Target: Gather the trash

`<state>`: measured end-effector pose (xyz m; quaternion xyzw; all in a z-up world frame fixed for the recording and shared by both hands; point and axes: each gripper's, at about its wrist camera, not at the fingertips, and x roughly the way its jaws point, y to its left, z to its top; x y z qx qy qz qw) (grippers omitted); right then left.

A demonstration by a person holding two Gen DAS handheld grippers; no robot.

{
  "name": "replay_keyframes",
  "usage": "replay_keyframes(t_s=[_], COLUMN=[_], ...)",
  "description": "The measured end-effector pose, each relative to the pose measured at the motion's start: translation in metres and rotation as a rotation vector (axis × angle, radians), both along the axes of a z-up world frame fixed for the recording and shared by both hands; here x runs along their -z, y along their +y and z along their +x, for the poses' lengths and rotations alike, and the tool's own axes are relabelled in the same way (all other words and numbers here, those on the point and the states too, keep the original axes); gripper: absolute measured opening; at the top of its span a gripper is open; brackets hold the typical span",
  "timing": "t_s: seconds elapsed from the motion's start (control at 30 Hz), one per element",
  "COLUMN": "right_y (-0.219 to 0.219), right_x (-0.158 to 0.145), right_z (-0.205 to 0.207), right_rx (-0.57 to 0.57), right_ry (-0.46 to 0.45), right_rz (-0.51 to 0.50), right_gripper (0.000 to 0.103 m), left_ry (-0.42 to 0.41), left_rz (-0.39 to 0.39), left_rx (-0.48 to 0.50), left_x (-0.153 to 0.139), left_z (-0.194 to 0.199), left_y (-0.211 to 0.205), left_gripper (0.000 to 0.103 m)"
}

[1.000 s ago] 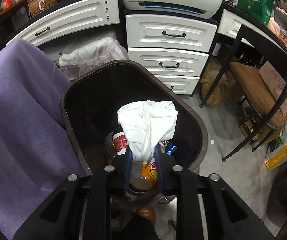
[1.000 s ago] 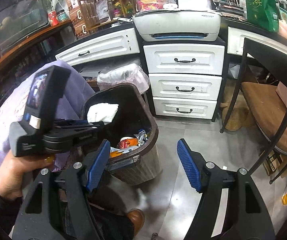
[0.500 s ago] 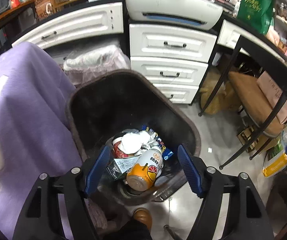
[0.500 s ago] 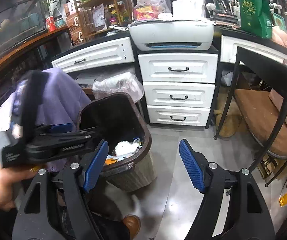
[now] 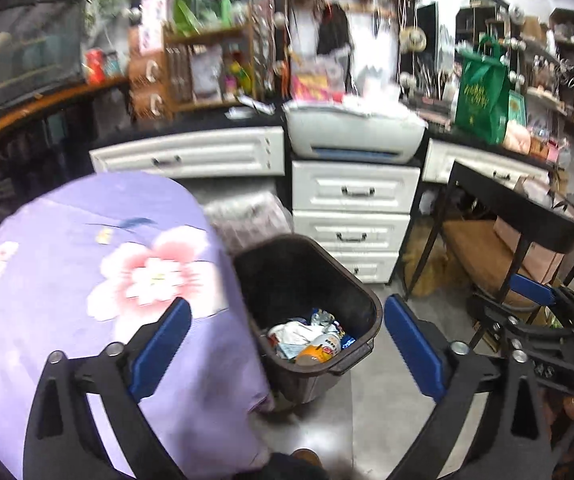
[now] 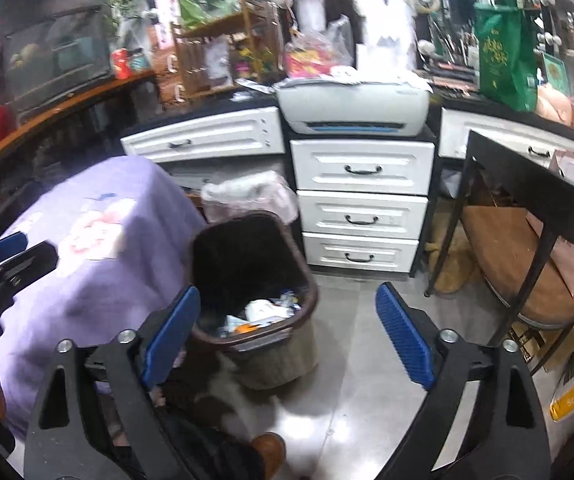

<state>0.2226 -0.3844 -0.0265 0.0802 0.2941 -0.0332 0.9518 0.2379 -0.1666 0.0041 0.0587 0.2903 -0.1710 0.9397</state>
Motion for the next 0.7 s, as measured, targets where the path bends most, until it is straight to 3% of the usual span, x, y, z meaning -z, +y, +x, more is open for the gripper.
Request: replay_keyframes(t_s=[0.23,0.43,0.7], right_y=[0.064,0.11,0.153], right_x=[-0.054,-0.062,-0.059], right_z=[-0.052,-0.106,-0.183], right_rx=[-0.058,-0.097,-0.202], right_ry=[-0.087,-0.134,-0.209], right_rz=[-0.001,0.034,-0.143], right_gripper=[0.097,0.097,0.097], left_ry=[-0.07,-0.122,-0.157], left_rz=[-0.004,-0.014,-0.007], left_rx=[-0.072,-0.156,-0.25], left_x=[-0.029,-0.039,-0.035], left_z=[-0.066,-0.125,-0.197], left_y=[0.061,0.109,0.136], left_gripper=[0.098,0.098,0.098])
